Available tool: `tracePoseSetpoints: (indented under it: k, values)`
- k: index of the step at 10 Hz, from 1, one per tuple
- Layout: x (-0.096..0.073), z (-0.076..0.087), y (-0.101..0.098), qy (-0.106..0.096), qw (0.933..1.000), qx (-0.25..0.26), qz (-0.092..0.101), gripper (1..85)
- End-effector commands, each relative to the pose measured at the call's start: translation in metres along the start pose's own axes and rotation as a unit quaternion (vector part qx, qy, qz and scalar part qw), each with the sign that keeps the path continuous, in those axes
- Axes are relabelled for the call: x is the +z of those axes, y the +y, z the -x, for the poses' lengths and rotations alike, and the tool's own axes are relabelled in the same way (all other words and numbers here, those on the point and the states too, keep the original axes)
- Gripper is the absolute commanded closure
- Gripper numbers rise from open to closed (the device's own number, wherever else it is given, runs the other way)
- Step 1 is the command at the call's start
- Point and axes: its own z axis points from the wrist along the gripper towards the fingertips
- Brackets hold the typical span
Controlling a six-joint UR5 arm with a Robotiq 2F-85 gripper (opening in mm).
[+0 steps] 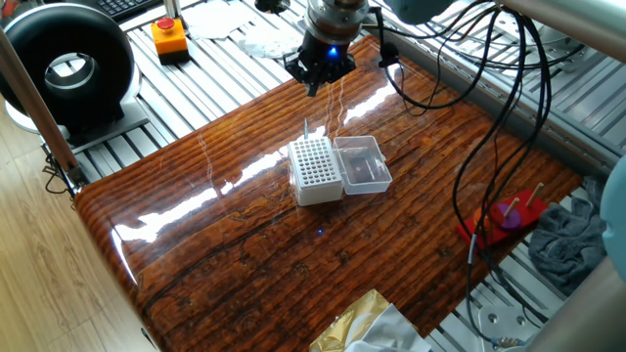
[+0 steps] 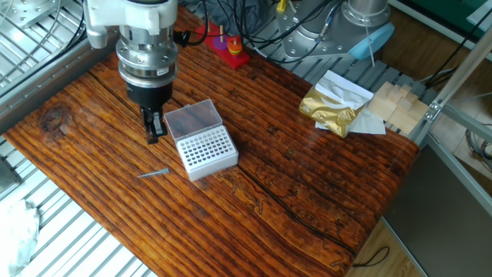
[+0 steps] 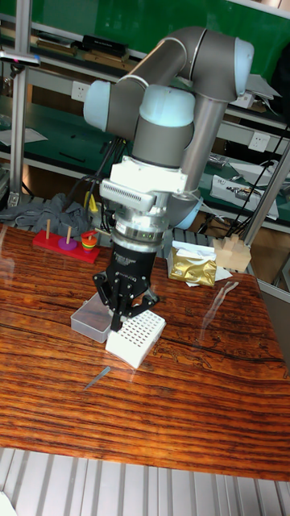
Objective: Insert a medium pipette tip into the holder for medium pipette tips
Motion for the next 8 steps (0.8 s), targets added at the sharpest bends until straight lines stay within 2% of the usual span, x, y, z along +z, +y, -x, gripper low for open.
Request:
tracePoseSetpoints:
  k: [1,2,5,8]
  values:
    - [0.02,0.016,0.006,0.018,0.9998,-0.004,-0.002,84.7]
    - [0.028,0.022,0.011,0.022,0.9997,-0.006,0.005,84.7]
    - [0.061,0.034,0.024,0.027,0.9996,-0.005,0.011,84.7]
    - [0.09,0.044,0.025,0.019,0.9997,-0.002,0.015,84.7]
